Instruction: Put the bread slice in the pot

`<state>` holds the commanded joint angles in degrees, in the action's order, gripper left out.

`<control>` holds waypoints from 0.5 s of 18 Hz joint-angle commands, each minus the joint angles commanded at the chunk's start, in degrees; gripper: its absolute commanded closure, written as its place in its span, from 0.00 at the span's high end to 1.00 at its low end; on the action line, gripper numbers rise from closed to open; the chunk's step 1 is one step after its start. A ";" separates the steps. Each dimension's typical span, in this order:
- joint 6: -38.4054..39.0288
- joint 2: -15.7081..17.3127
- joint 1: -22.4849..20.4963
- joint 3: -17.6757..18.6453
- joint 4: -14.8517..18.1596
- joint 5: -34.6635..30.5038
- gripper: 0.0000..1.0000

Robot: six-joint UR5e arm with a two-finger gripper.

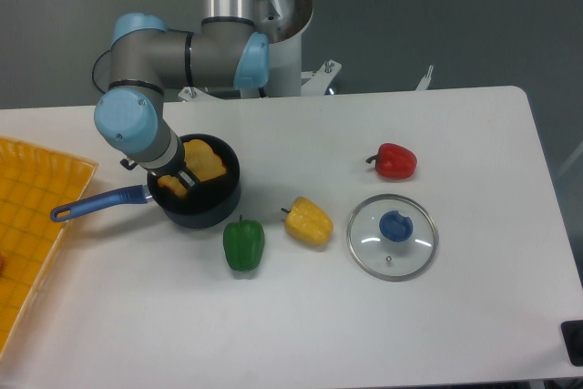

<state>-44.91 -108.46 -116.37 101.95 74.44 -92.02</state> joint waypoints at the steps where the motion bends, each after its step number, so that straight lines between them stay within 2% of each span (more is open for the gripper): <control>1: 0.09 0.00 0.09 0.00 0.00 0.00 0.09; 9: 0.09 -0.17 0.09 0.53 -0.09 -0.17 0.11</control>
<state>-44.83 -108.63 -116.28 102.48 74.36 -92.20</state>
